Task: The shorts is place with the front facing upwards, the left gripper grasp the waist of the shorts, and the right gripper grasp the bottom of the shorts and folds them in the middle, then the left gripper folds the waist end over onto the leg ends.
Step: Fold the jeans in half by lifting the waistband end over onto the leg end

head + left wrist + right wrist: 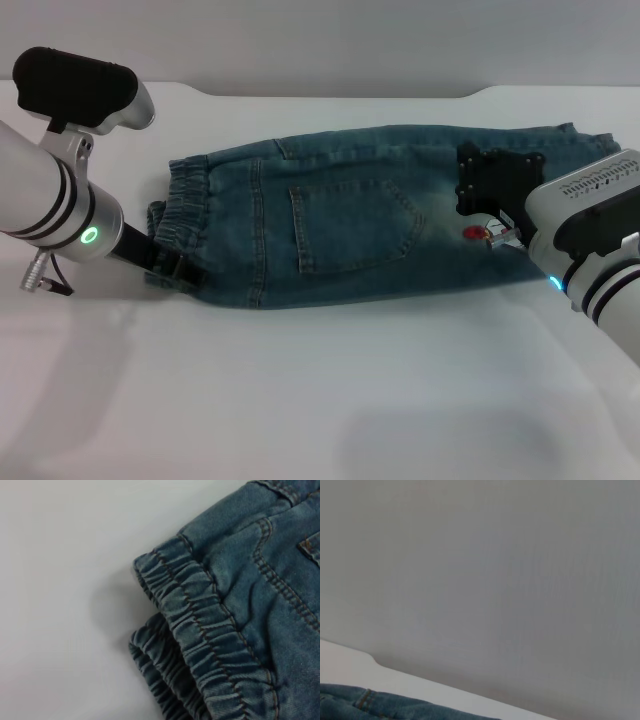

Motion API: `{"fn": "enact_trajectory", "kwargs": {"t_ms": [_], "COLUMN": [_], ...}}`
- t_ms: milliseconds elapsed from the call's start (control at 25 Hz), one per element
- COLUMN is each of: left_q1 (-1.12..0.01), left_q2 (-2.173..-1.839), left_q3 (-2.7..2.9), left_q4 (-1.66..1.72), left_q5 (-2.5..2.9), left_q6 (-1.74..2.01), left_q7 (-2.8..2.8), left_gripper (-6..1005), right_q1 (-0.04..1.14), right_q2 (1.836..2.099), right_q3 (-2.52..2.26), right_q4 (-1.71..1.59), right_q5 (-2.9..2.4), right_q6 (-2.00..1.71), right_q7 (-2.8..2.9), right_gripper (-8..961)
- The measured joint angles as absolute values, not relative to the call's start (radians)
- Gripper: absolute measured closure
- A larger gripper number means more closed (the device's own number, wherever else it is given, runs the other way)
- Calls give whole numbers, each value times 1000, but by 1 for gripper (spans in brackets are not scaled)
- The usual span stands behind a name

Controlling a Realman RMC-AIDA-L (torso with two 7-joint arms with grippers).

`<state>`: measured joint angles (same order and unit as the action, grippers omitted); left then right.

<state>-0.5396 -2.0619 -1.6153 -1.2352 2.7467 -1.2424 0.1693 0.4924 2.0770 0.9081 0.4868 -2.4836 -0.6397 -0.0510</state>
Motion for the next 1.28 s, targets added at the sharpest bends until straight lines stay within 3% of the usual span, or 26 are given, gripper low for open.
{"fn": "enact_trajectory", "kwargs": {"t_ms": [520, 960, 1280], "left_q1": [-559, -552, -549], "left_q2": [-2062, -2061, -2060], "left_q3": [-1610, -1614, -1615], "left_q4": [-1196, -1233, -1240], "left_q5": [2747, 2735, 2734], "left_q6": [-1238, -1239, -1241], "left_q7": [170, 171, 170], "left_gripper": [152, 263, 442], "right_q1": [492, 489, 488], "right_q2": [2077, 2077, 2074], "right_q3": [908, 908, 908], "right_q4": [487, 489, 489], "right_q5": [-2484, -2484, -2483], "right_q6": [-640, -640, -640], "right_q7": [-49, -47, -45], "right_gripper": [952, 952, 952]}}
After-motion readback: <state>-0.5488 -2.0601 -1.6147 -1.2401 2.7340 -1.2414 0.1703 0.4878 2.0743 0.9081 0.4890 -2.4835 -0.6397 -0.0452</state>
